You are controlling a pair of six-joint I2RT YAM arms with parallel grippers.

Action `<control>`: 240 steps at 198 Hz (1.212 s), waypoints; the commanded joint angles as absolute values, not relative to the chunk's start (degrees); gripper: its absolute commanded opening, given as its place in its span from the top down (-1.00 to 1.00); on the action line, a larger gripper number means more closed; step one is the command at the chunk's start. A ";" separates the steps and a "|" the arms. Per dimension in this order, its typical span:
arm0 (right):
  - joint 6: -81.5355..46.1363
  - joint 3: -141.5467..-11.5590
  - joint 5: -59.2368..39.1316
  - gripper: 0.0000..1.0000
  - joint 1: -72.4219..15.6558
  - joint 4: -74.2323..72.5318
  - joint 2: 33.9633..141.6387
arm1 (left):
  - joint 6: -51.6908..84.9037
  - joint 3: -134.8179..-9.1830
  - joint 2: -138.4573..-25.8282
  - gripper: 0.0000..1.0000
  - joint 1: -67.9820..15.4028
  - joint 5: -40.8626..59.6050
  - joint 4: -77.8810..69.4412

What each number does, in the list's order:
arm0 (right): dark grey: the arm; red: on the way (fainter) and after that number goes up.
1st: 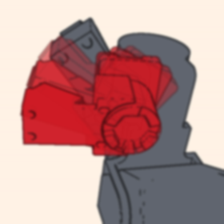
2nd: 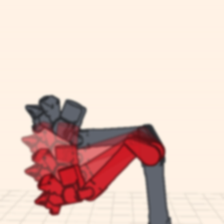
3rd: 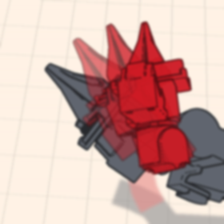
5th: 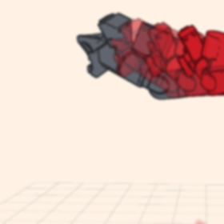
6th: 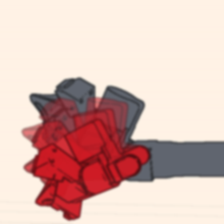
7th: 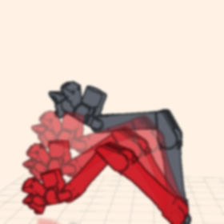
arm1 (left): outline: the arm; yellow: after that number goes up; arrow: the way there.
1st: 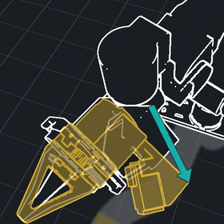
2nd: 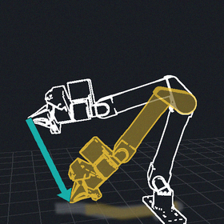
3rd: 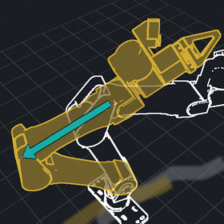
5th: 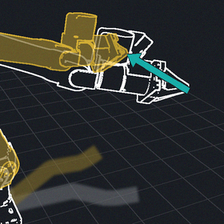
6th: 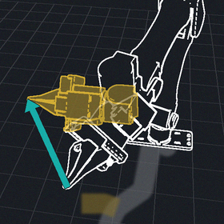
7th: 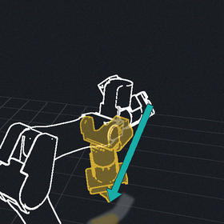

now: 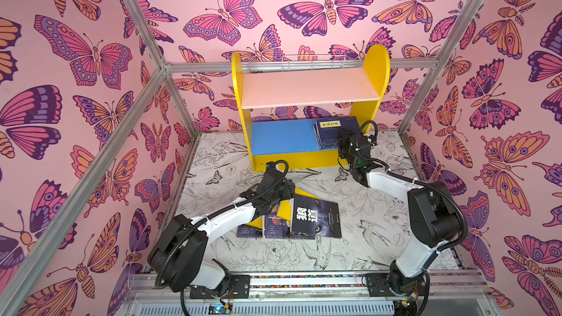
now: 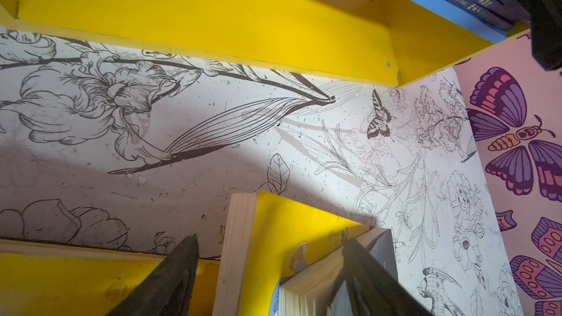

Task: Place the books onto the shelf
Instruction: 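Lower the dark blue book onto the shelf stack and open the right gripper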

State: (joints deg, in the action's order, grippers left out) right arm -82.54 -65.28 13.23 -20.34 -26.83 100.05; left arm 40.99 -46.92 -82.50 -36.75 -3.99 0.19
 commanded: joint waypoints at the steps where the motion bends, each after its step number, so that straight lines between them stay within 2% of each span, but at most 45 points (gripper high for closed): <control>1: -81.14 -70.57 11.12 -0.35 -20.15 -12.38 98.38 | 40.96 -47.16 -82.52 -0.54 -36.52 -3.35 1.52; 56: -81.56 -74.92 1.23 -0.34 -16.93 -5.69 102.52 | 40.87 -47.20 -81.85 -0.54 -36.50 -3.68 2.23; 98: -79.66 -73.48 1.94 -0.34 -15.19 -3.86 100.34 | 40.89 -47.88 -82.43 -0.54 -36.49 -3.26 2.37; 162: -75.28 -74.69 -4.16 -0.34 -13.06 -0.07 99.32 | 41.04 -48.34 -83.41 -0.54 -36.50 -2.72 2.46; 240: -74.09 -74.53 -5.00 -0.31 -11.95 0.04 99.05 | 41.23 -48.08 -83.49 -0.54 -36.50 -2.81 2.38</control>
State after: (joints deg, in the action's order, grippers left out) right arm -74.67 -73.71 -5.78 -13.91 0.49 99.63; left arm 41.01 -47.48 -82.72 -36.75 -2.96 1.65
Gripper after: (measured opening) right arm 0.663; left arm 0.769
